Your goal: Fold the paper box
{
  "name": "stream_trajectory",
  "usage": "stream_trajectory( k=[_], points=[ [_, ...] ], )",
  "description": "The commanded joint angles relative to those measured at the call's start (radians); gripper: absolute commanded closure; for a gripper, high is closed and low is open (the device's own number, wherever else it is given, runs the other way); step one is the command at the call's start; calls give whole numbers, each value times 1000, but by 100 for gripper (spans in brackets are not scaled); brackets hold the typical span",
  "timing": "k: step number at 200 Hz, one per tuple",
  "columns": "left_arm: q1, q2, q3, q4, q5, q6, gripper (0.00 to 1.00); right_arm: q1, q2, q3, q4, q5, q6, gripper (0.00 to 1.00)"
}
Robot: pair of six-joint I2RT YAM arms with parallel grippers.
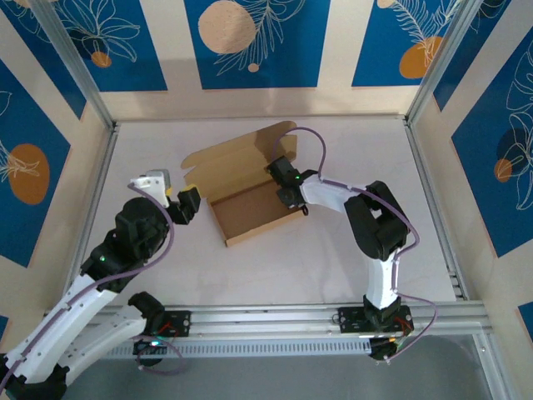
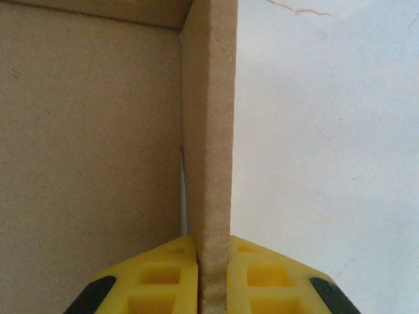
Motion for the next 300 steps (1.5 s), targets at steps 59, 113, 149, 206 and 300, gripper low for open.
stream_trajectory(
  k=[59,113,149,206,300],
  points=[
    [11,134,117,-302,-99,-154,31,-54,-126,-57,-99,-119,212,65],
    [12,331,95,-419,21,-295,31,-81,-254,-145,-82,-222,377,45],
    [10,349,-4,-315,76,-426,32,-114,-331,-233,5,-362,489,39],
    [-30,611,88,-332,62,-572,32,-139,-375,-287,97,-498,500,38],
    [-57,960,333,-440,23,-594,40,-136,-423,-349,73,-443,541,39]
  ],
)
